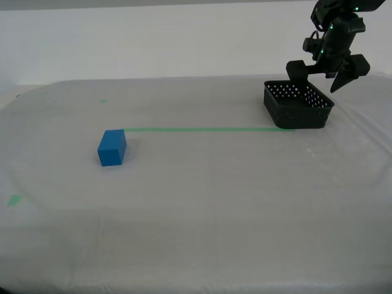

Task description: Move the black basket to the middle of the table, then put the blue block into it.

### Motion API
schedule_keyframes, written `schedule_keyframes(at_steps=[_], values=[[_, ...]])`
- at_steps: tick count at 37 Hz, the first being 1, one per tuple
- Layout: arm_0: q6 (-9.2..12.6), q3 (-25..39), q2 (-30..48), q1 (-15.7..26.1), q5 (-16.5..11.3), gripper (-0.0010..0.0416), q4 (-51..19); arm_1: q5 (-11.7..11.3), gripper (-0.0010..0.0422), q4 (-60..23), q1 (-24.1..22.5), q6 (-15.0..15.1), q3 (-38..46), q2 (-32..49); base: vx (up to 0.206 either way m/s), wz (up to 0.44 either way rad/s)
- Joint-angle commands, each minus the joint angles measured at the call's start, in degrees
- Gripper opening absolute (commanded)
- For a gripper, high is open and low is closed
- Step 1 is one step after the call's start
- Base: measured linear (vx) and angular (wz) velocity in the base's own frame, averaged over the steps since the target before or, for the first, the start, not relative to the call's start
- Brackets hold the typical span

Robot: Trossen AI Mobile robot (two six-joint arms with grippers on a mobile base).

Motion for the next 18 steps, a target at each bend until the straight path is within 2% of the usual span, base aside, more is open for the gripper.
schedule_keyframes(at_steps=[1,11,18], values=[[0.0,-2.1,0.0,0.0,0.2,0.0398,2.5,0.0,0.0000,0.2,0.0,0.1,0.0,0.0,0.000,0.000],[0.0,-5.3,0.0,0.0,0.2,0.0397,5.6,0.0,0.0000,0.2,0.0,0.1,0.0,0.0,0.000,0.000],[0.1,-5.8,-0.1,0.1,0.1,0.0379,5.6,0.0,0.0000,0.2,0.0,0.1,0.0,0.0,0.000,0.000]])
